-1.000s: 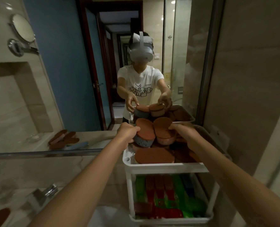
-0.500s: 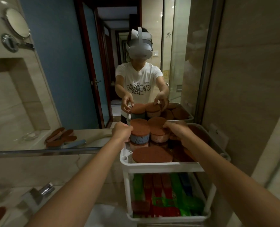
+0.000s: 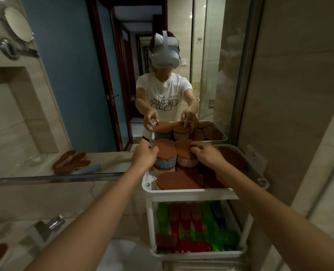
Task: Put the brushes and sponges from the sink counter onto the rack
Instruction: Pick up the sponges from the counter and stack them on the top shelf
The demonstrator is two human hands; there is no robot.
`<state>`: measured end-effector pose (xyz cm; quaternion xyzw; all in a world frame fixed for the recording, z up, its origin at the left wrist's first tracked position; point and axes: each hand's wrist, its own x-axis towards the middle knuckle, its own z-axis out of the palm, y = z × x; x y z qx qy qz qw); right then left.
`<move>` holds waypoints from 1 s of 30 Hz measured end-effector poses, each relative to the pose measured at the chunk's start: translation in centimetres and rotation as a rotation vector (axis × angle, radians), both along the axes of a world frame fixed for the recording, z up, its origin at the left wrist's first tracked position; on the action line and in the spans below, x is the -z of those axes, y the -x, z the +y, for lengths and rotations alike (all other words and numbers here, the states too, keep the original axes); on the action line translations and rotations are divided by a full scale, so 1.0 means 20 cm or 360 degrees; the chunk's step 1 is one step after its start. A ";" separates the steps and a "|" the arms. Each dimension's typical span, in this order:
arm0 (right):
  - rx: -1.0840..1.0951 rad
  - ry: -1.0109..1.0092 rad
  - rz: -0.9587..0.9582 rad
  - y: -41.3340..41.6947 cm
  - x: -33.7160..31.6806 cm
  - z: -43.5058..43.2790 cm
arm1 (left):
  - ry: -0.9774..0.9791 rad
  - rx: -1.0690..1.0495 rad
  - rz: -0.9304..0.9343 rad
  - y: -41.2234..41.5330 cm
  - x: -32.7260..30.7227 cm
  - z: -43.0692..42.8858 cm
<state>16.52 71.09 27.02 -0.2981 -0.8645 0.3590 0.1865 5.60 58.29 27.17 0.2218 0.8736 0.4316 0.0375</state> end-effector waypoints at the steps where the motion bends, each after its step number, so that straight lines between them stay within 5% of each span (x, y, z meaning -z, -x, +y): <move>1: 0.0013 -0.0012 0.0032 -0.01 0.00 -0.01 | -0.0004 -0.0010 0.0035 -0.01 0.00 -0.01; 8: 0.0240 -0.0243 0.0424 -0.17 0.01 -0.21 | -0.0327 0.0069 0.0322 -0.26 -0.04 -0.09; 15: 0.0397 -0.0249 0.0532 -0.61 0.41 -0.61 | -0.0357 0.0336 0.0109 -0.66 0.37 -0.33; 22: 0.0489 0.0114 -0.0686 -1.11 1.21 -0.81 | 0.0329 0.0761 -0.0437 -0.98 1.01 -0.51; 30: 0.0488 0.0006 -0.1422 -1.30 1.39 -0.92 | 0.1103 0.1341 -0.0252 -1.16 1.32 -0.61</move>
